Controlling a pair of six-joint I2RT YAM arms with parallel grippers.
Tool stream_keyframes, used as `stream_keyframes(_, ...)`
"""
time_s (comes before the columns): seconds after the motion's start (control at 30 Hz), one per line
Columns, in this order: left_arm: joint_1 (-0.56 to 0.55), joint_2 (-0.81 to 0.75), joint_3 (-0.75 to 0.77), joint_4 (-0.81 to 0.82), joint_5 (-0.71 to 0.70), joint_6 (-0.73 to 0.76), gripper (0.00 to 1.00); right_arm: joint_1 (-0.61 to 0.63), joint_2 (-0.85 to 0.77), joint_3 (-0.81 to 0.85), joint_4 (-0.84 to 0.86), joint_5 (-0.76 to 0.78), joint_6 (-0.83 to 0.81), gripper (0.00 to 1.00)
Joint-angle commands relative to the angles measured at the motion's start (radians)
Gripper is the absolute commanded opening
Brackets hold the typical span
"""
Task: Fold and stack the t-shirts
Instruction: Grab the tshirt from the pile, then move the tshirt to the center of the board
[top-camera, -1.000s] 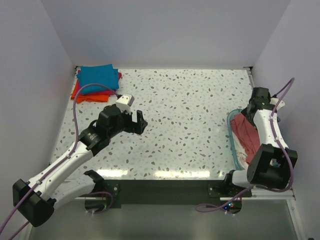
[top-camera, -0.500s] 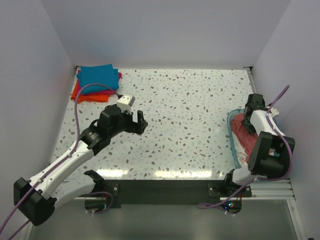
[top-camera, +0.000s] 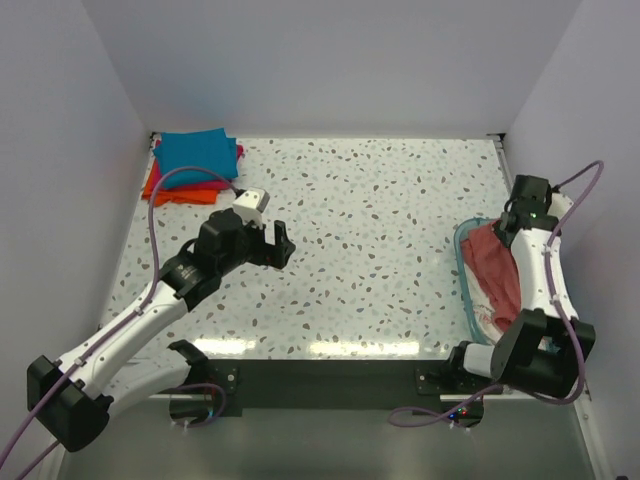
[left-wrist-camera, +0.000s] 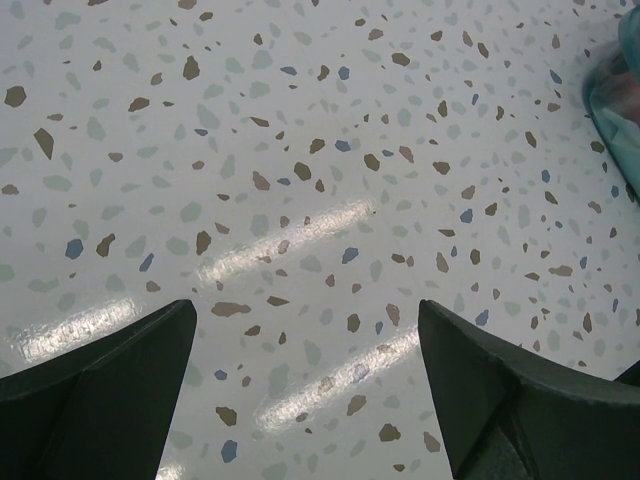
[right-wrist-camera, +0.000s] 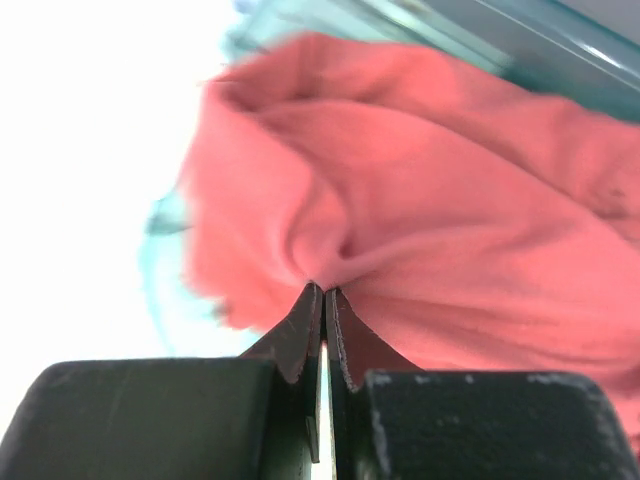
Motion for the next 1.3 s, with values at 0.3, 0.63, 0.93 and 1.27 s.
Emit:
stream_keyframes(0.3, -0.003, -0.038, -0.004, 0.031, -0.044, 0.011, 0.98, 0.439, -0.135, 0.513, 0.003, -0.241, -0.204, 0.0)
stream_keyframes(0.63, -0.001, -0.098, 0.0, 0.009, -0.147, -0.007, 0.96, 0.968, 0.064, 0.954, -0.039, -0.061, -0.304, 0.0)
stream_keyframes(0.93, -0.001, -0.149, -0.004, -0.012, -0.27, -0.05, 0.93, 0.953, 0.19, 0.826, -0.033, -0.043, -0.275, 0.0)
stream_keyframes(1.27, -0.001, -0.084, -0.219, 0.093, -0.201, -0.328, 0.8, 0.722, 0.238, 0.459, 0.04, -0.213, -0.275, 0.68)
